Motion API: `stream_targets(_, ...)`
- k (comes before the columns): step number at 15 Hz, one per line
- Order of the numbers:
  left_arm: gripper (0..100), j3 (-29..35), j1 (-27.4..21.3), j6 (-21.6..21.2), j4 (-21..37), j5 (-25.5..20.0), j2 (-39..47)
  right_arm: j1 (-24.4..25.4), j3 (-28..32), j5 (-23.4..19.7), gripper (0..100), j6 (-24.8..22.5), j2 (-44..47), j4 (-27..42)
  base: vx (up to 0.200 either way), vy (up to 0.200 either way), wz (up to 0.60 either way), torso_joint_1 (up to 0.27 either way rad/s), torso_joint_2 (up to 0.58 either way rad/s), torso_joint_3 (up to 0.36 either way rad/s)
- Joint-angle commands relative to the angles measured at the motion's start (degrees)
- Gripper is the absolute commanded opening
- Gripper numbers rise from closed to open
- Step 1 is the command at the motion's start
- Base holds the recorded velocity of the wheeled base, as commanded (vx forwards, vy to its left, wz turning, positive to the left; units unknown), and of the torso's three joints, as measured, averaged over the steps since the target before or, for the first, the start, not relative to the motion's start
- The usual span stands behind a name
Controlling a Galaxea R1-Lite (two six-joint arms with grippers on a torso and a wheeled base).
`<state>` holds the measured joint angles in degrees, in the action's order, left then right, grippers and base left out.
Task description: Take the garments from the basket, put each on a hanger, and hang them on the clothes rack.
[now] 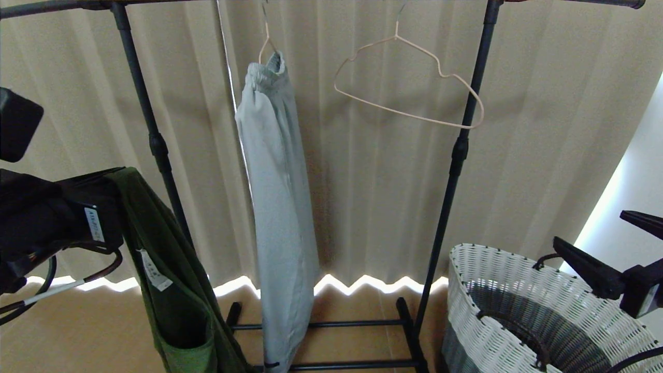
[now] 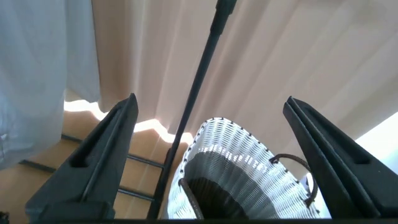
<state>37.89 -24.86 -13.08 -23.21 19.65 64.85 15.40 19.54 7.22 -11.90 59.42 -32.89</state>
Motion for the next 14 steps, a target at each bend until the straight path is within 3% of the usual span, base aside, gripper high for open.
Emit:
stream_targets(1, 0, -0.4, 0.1, 0.0, 0.0, 0.0, -1.4, 0.0, -5.0, -0.1, 100, 0.2, -0.1, -4.1, 0.0, 0.0, 0.0, 0.0, 0.0, 0.0)
stream_targets(3, 0, -1.2, 0.2, 0.0, 0.0, 0.0, -1.7, 0.0, -4.6, -0.1, 100, 0.3, -0.1, -5.0, 0.0, 0.0, 0.0, 0.013, -0.04, -0.018)
stream_targets(7, 0, -2.1, 0.2, 0.0, 0.0, 0.0, -1.8, 0.0, -4.8, -0.1, 100, 0.3, -1.1, -5.0, 0.0, 0.0, 0.0, 0.088, -0.26, -0.25)
stream_targets(14, 0, -2.7, 3.6, 0.0, 1.6, 0.4, -1.3, 0.0, -5.0, -0.2, 100, 0.4, -0.6, -4.7, 0.0, 0.0, 0.0, 0.177, -0.5, -0.287)
